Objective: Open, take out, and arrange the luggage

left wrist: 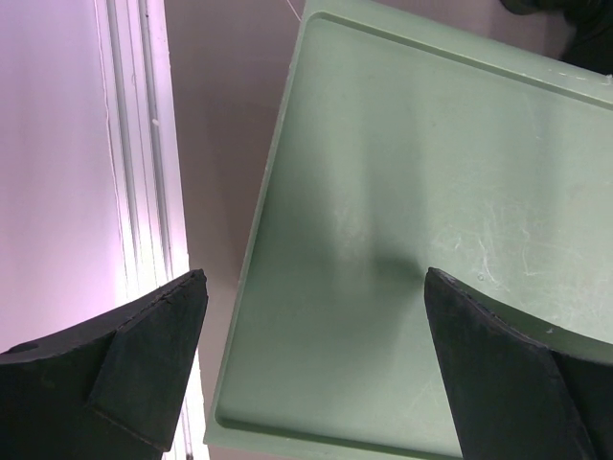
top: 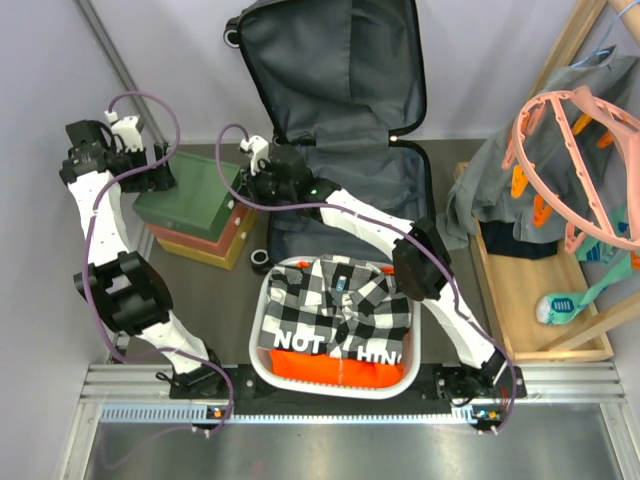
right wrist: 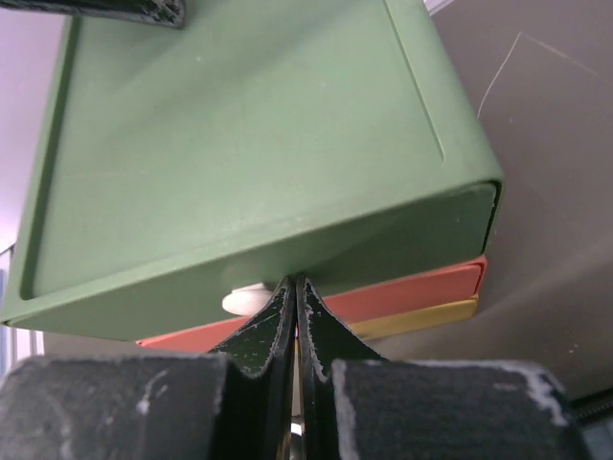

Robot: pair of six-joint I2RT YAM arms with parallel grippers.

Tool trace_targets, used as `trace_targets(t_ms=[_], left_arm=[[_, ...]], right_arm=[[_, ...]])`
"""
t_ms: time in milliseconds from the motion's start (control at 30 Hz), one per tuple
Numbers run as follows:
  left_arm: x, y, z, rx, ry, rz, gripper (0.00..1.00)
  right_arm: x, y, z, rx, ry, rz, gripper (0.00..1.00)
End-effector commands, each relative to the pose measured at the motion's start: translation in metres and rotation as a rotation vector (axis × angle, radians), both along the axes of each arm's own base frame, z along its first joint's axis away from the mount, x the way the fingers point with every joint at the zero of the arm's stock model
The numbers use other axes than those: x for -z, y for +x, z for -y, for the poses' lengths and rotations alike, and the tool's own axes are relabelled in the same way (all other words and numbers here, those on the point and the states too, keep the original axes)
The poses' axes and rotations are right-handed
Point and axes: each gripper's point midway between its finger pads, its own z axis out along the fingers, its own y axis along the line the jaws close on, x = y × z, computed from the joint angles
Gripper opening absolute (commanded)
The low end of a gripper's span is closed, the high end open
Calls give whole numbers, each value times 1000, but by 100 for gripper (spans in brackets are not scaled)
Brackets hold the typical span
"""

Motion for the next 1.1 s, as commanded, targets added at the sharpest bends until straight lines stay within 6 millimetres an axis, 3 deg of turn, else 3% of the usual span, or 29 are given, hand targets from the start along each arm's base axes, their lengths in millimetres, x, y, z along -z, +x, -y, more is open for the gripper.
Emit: trace_targets(t_ms=[0,67,100,167,200,233,300,333,400,433,467,500,567,600,667,700,733,767,800,867,900,1000,1067], left_arm=[[-28,4,0,16,18,78,99],[-29,3,2,24,6,82,99],[-30,4,3,25,-1,83,99],[-35,5,10,48,-11,100,97],[-38,4,12,54,-15,106,97],[-41,5,15,65,-19,117,97],[-51,5,24,93,-6,139,96],[-56,5,28,104,0,149,96],[-65,7,39,145,2,168,96],[-66,7,43,152,-2,167,96],[-70,8,48,169,-3,179,96],[-70,8,52,177,-9,177,96],[-71,8,64,215,-25,181,96],[-71,7,68,234,-26,182,96],[-71,6,78,258,-26,181,96],[-71,5,79,265,-22,180,96],[-73,5,81,270,-17,191,98],[-74,4,80,267,-10,198,99],[-74,4,79,262,1,205,99],[-77,-1,78,245,21,222,99],[-80,-6,76,230,38,227,99],[-75,-22,74,199,63,212,99],[-54,-35,75,198,75,174,99]], right_arm=[[-60,-5,-13,-27,138,105,0],[-63,-6,-7,-26,122,135,0],[-79,-8,-1,-24,131,158,3],[-81,-11,11,-29,84,180,8],[-107,-13,24,-15,95,211,17],[-107,-13,34,-4,73,207,23],[-113,-5,65,43,11,206,33],[-133,-11,85,66,7,222,35],[-129,-7,118,121,-70,214,40],[-137,-6,144,156,-89,220,44],[-133,-6,158,171,-130,222,48],[-115,-7,178,194,-214,207,50],[-119,-5,216,269,-269,215,51],[-99,-5,234,304,-327,169,52],[-107,2,276,408,-309,133,53],[-85,4,292,445,-329,75,54],[-87,16,320,532,-301,44,57],[-94,15,337,576,-278,44,63],[-78,14,352,612,-292,11,66],[-83,23,389,718,-259,16,71],[-64,22,401,747,-286,-10,73],[-53,19,430,825,-325,17,76],[-59,17,440,838,-293,52,77]])
